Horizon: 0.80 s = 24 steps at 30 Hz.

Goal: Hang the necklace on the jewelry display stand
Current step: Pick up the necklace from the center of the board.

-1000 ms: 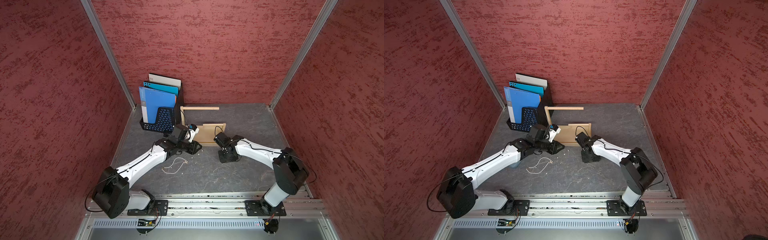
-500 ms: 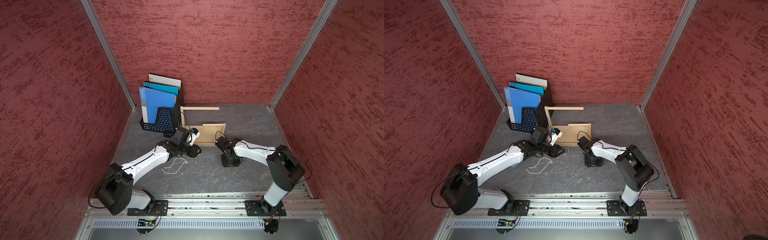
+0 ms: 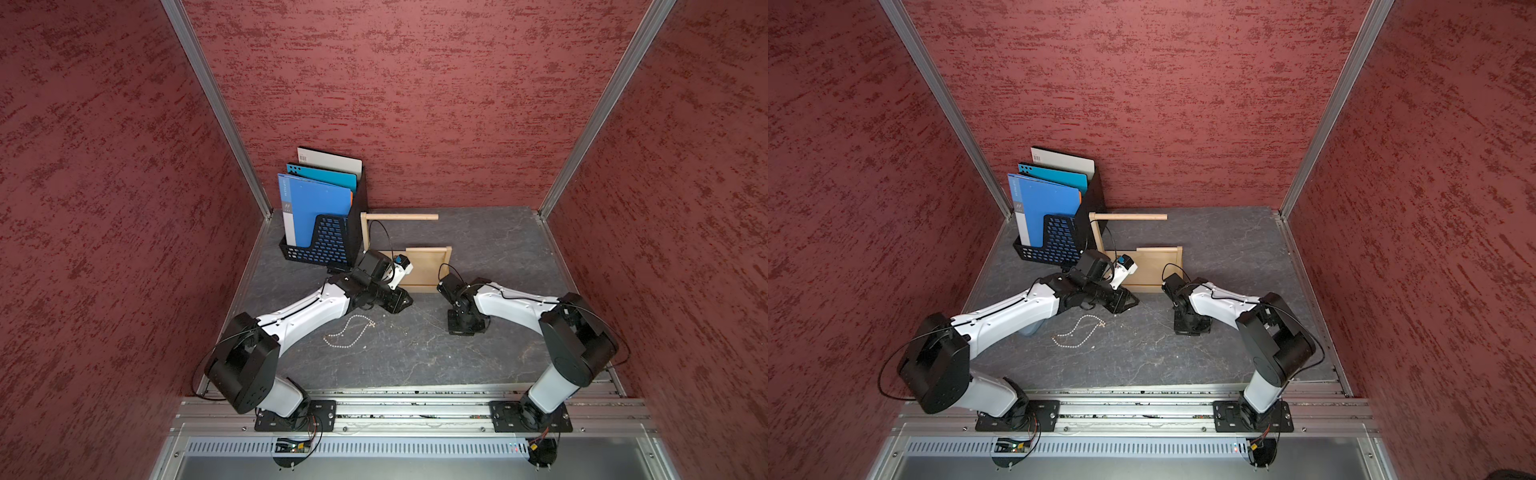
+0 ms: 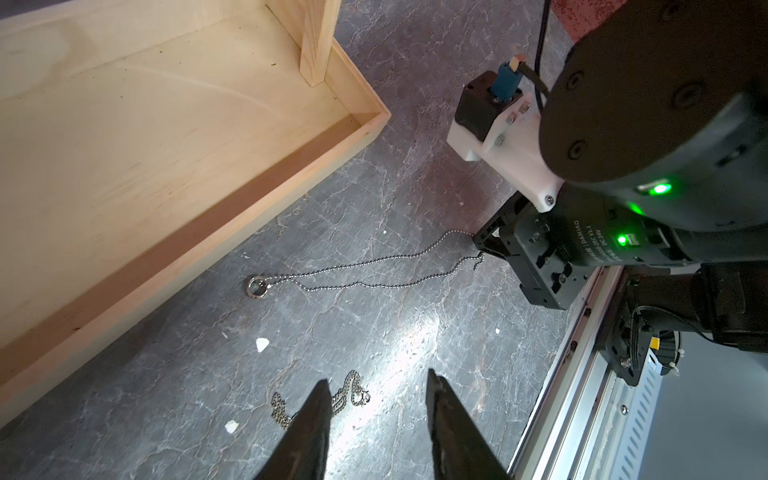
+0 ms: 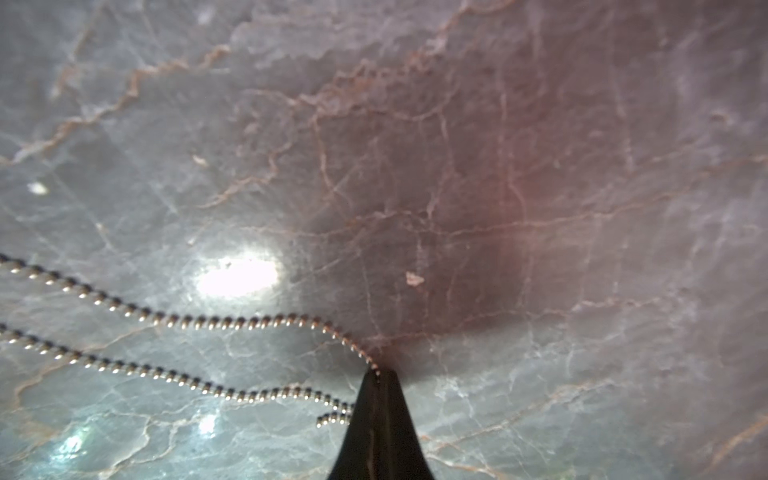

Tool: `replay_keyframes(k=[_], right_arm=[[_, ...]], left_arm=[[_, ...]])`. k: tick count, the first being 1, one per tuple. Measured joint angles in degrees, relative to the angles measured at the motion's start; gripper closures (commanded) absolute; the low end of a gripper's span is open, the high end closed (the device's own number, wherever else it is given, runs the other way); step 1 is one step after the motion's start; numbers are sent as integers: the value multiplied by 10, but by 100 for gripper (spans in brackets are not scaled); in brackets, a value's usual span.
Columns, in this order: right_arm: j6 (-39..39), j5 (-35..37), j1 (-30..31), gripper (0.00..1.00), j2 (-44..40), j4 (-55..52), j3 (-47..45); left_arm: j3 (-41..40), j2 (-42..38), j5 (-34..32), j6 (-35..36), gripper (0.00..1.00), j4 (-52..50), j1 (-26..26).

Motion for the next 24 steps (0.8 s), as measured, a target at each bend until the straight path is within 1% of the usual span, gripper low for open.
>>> replay_keyframes(k=[4, 7, 11, 15, 18, 20, 24], right_arm=[[-25, 24, -5, 100, 2, -21, 21], [-47, 51, -7, 100, -17, -40, 60], [-68, 81, -7, 100, -80, -44, 104], [-88, 89, -5, 100, -143, -42, 117], [-117, 91, 1, 100, -177, -50, 134], [-140, 93, 6, 100, -188, -63, 165], [-178, 93, 17, 100, -197, -82, 243]], left_arm=[[0, 0, 2, 8, 59, -3, 0], [0, 0, 7, 18, 58, -3, 0], [-4, -5, 12, 44, 58, 15, -5], [-31, -31, 4, 88, 54, 72, -23], [-37, -52, -10, 120, 54, 118, -43], [-21, -57, -13, 135, 54, 136, -51], [48, -50, -17, 141, 54, 153, -52]])
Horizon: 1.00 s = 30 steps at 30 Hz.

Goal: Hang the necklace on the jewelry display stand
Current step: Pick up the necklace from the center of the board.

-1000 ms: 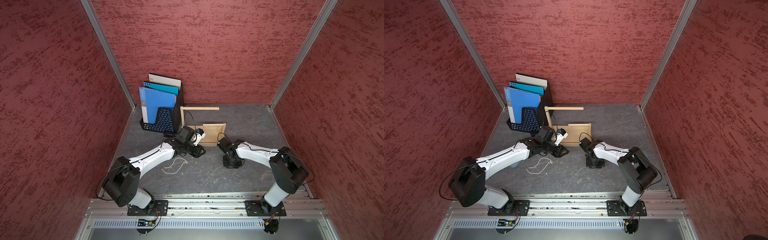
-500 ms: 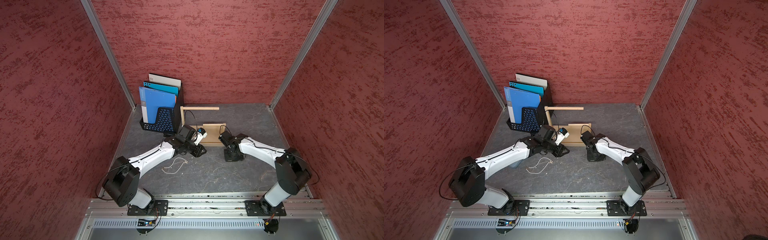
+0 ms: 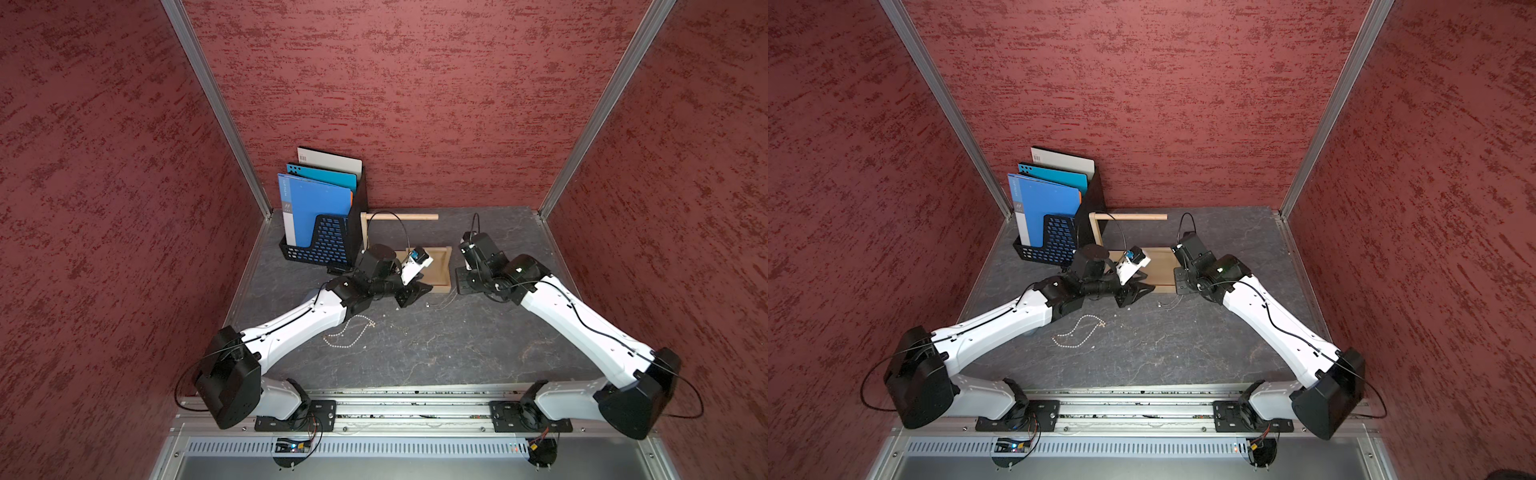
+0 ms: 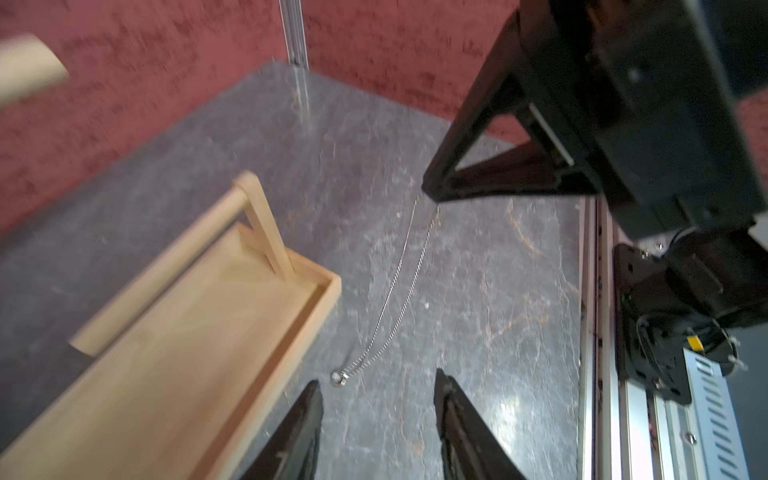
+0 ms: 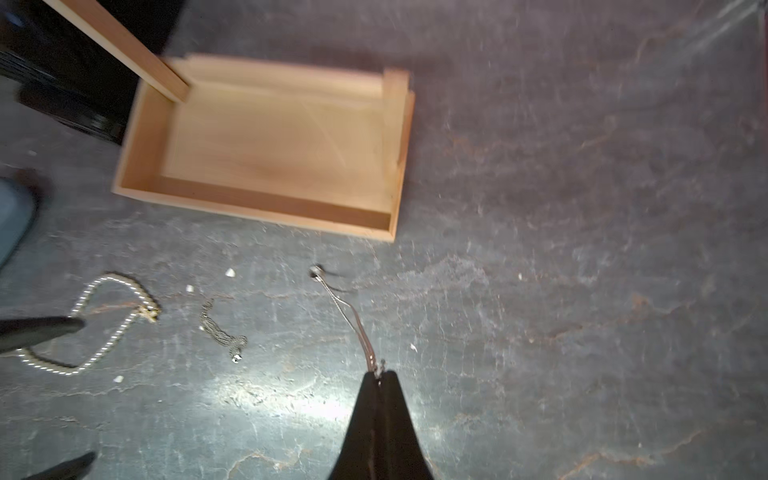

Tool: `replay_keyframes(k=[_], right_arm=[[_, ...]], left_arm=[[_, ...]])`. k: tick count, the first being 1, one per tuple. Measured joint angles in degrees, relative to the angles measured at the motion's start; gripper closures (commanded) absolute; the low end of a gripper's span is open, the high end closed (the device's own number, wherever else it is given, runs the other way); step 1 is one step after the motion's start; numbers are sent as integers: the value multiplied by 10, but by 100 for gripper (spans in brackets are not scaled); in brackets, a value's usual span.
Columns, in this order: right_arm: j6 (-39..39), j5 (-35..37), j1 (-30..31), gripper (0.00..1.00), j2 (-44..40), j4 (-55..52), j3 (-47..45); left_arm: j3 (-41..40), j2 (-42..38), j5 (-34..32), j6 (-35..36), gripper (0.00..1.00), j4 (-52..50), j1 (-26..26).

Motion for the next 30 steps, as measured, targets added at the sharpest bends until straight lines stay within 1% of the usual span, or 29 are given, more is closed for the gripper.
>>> replay_keyframes(k=[2, 5, 11, 14, 19, 30], right_arm=[[-17, 0, 5, 100, -3, -12, 40], [-38, -2, 9, 100, -3, -31, 93], [-82, -6, 18, 100, 14, -73, 202], [-99, -12, 22, 100, 26, -87, 230], [-116, -29, 24, 100, 41, -96, 236], [-123, -82, 34, 100, 49, -96, 236]], left_arm=[[25, 0, -2, -5, 54, 23, -3], [38, 0, -2, -26, 54, 49, -10], [46, 0, -2, -78, 60, 47, -16], [51, 0, -1, -97, 61, 47, -17], [53, 3, -1, -118, 65, 47, -18], [102, 52, 0, -131, 77, 48, -18]])
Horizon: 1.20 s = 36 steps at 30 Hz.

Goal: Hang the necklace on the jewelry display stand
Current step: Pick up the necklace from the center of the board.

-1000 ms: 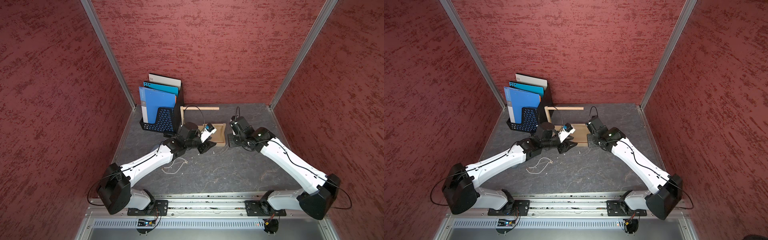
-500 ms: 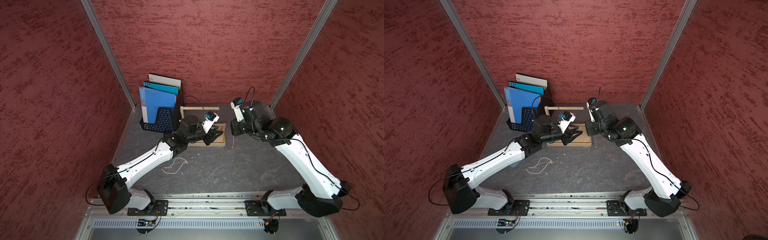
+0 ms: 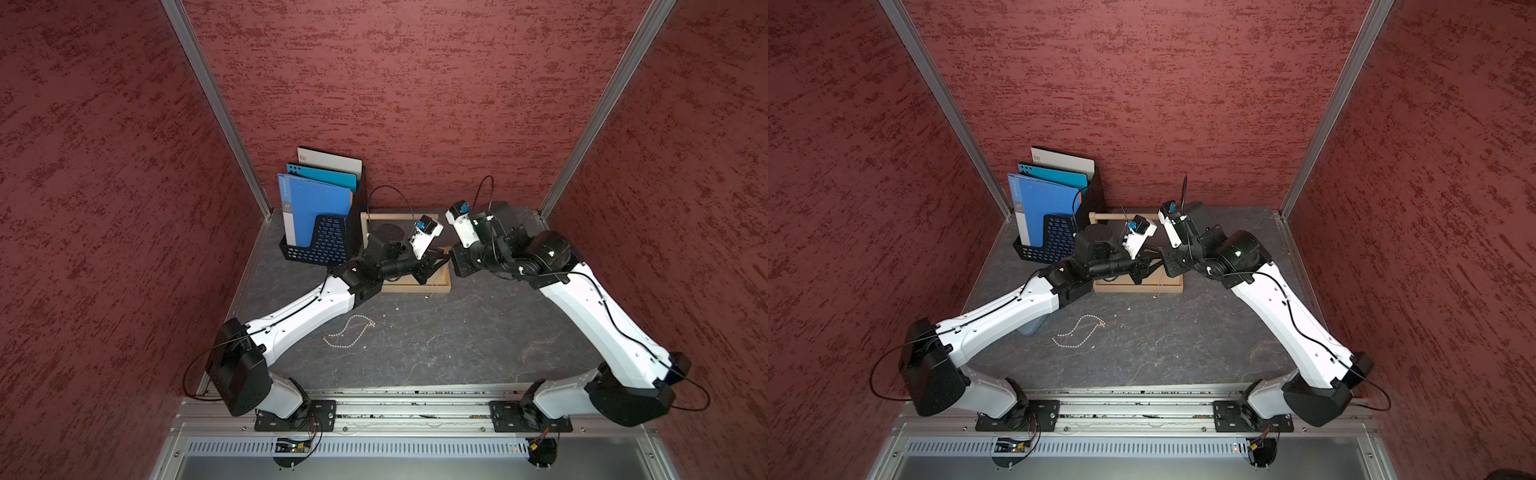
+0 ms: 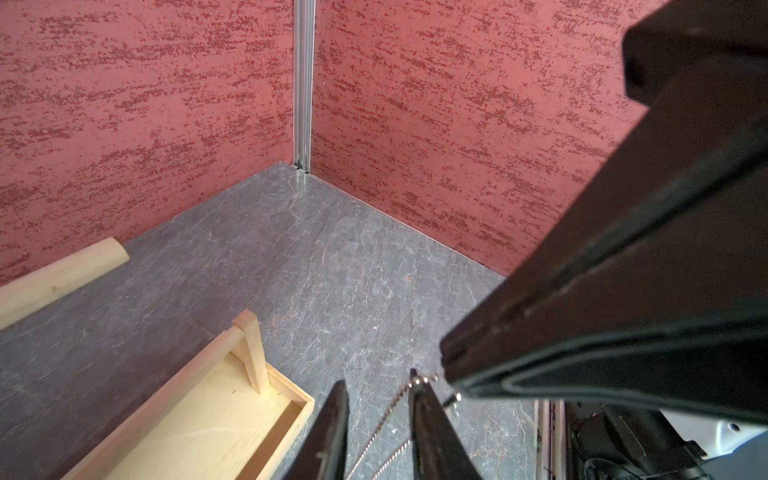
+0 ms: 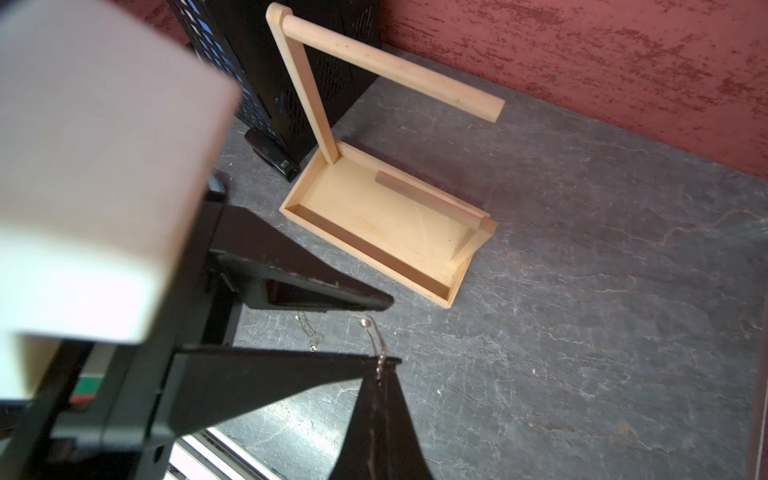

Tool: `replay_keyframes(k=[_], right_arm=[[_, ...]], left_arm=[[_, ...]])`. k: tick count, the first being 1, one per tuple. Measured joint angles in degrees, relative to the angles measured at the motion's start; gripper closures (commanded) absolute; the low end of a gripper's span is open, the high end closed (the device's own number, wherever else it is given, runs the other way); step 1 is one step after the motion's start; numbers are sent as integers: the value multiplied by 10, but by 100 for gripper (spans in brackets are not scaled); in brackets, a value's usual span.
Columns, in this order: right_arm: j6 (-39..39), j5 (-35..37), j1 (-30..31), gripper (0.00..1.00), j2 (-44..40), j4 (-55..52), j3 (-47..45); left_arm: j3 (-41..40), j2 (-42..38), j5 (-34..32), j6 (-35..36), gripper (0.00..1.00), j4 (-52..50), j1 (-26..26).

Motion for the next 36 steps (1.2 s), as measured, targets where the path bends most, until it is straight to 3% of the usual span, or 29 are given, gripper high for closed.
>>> replay_keyframes(k=[5, 14, 18, 20, 29, 36], right_arm=[[-2, -11, 0, 100, 1, 3, 0], [3, -7, 0, 100, -8, 35, -36], [26, 3, 0, 61, -20, 55, -58], [36, 10, 0, 54, -39, 80, -82], [103, -9, 0, 54, -213, 333, -344], [144, -75, 0, 60, -148, 484, -392]], left_arm=[[20, 23, 2, -7, 100, 3, 0], [22, 17, 12, -9, 100, -2, 0], [14, -7, 1, -9, 100, -16, 1], [14, -20, -9, -9, 100, -28, 1], [77, -36, -83, -50, 100, -144, 15], [102, -58, -135, -89, 100, -197, 15]])
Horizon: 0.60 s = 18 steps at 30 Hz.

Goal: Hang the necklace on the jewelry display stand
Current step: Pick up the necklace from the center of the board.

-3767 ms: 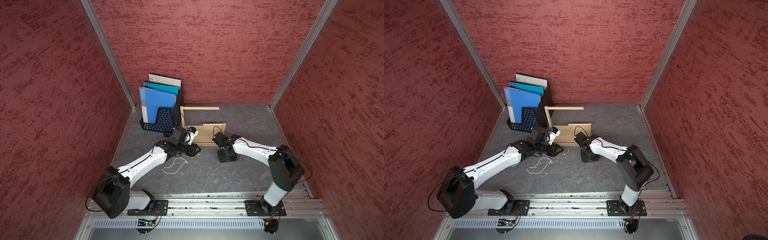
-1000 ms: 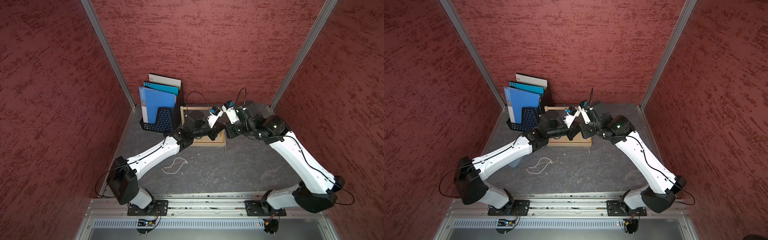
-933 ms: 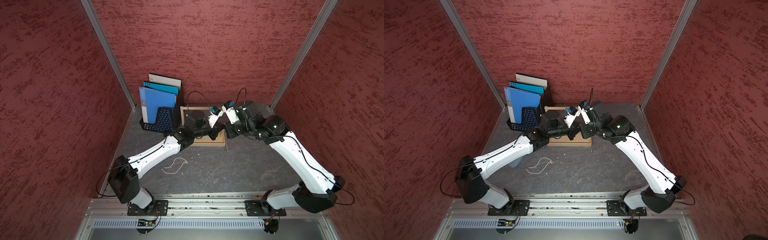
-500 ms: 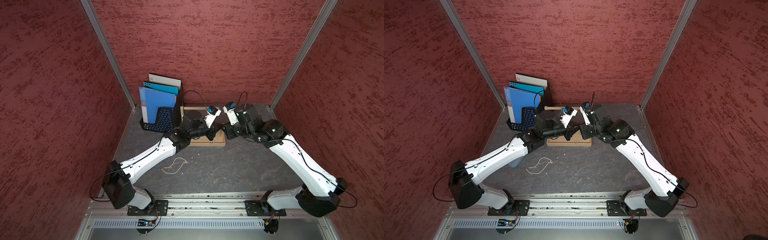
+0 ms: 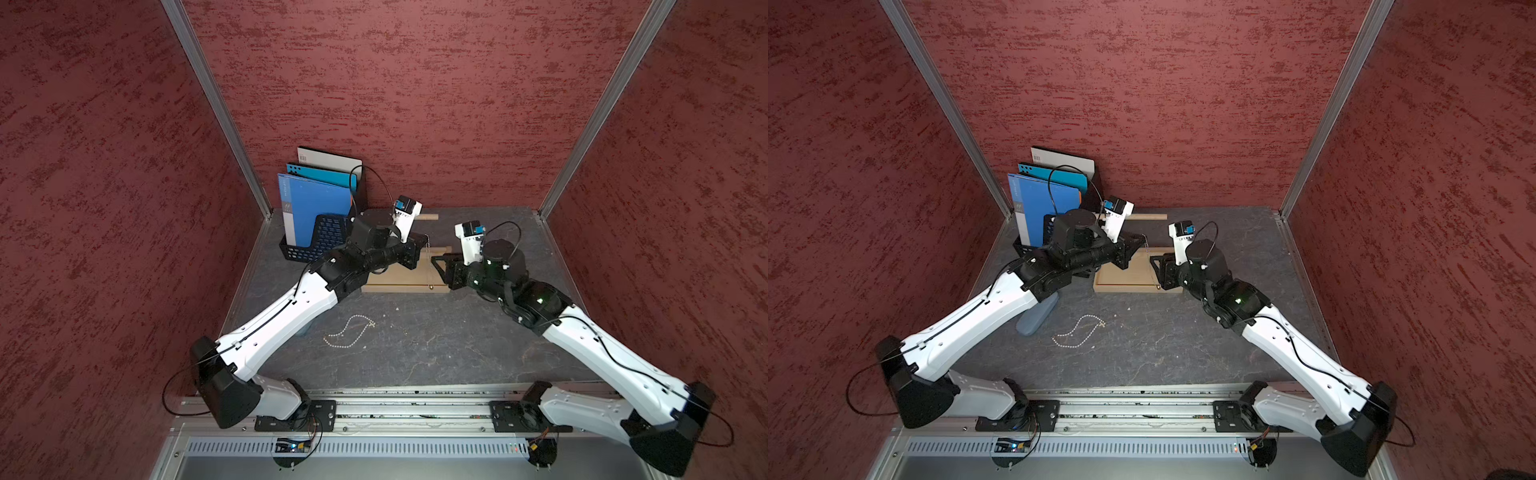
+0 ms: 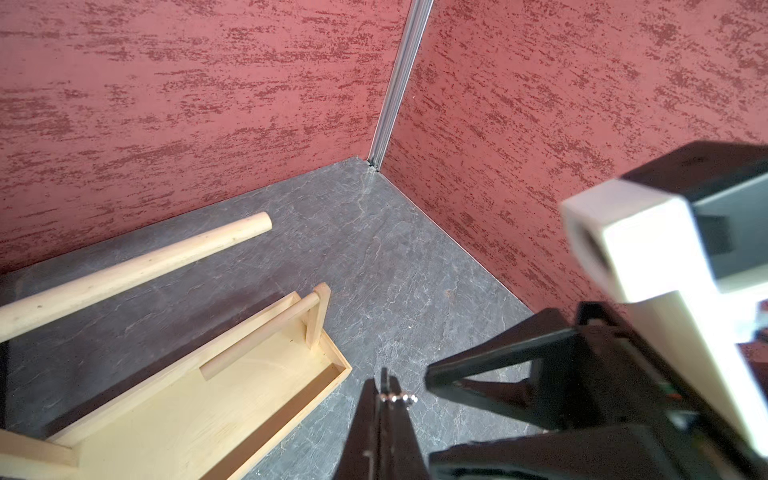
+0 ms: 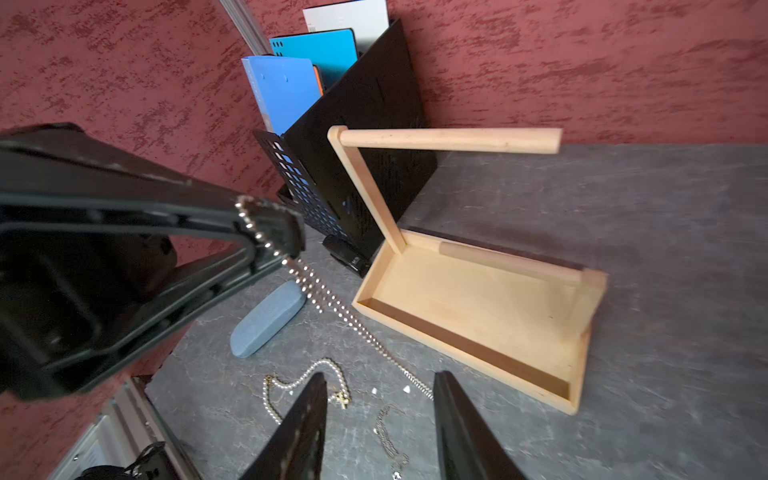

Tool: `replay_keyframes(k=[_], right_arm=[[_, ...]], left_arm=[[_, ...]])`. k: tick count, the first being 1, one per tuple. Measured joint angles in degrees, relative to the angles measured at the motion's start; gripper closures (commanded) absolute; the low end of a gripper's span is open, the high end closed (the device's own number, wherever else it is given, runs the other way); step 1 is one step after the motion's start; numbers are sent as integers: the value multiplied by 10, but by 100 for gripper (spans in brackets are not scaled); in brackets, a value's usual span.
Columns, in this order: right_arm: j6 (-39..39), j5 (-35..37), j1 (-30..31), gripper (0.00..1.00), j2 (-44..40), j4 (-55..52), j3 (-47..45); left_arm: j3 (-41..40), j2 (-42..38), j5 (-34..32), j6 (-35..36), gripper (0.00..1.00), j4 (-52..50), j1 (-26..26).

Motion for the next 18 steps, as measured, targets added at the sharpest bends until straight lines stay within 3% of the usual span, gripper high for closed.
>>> replay_keyframes(k=[7, 18], right_arm=[[5, -24, 0, 74, 50, 54, 10], [2, -30, 0, 74, 63, 86, 25]], left_arm=[[20, -9, -17, -10, 100, -17, 0], [20, -21, -18, -10, 100, -34, 0]])
